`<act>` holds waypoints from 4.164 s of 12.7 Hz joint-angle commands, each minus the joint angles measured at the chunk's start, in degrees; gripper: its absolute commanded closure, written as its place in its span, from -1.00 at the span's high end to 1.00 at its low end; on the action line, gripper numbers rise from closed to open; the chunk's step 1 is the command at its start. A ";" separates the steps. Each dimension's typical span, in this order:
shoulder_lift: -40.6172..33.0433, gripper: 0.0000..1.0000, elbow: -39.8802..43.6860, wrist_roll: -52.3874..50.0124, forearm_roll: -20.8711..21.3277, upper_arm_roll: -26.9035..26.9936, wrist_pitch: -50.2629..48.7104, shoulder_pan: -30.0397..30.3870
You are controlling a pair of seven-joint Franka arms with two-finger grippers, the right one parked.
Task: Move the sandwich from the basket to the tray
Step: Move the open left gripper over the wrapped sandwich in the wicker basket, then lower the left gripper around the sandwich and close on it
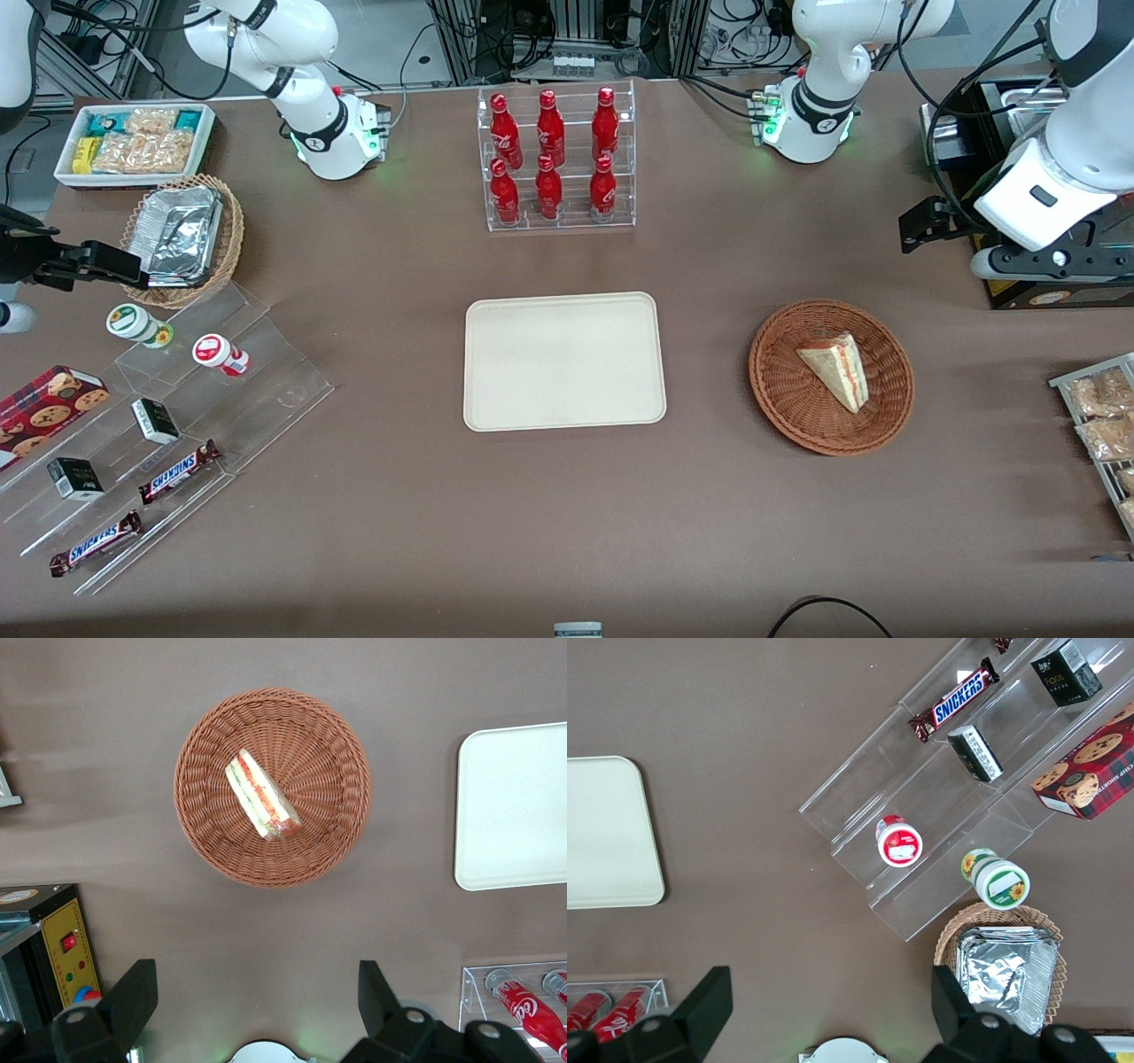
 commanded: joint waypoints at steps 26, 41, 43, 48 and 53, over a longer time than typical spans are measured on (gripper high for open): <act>4.77 1.00 -32.72 -10.85 1.02 0.40 43.61 0.35; 11.36 1.00 -33.86 -37.69 1.11 0.40 49.95 0.44; 12.50 1.00 -33.86 -37.69 1.11 0.49 50.30 0.44; 15.23 1.00 -33.86 -37.60 1.20 1.28 53.03 0.44; 16.20 0.98 -33.95 -37.60 1.20 1.37 53.56 0.52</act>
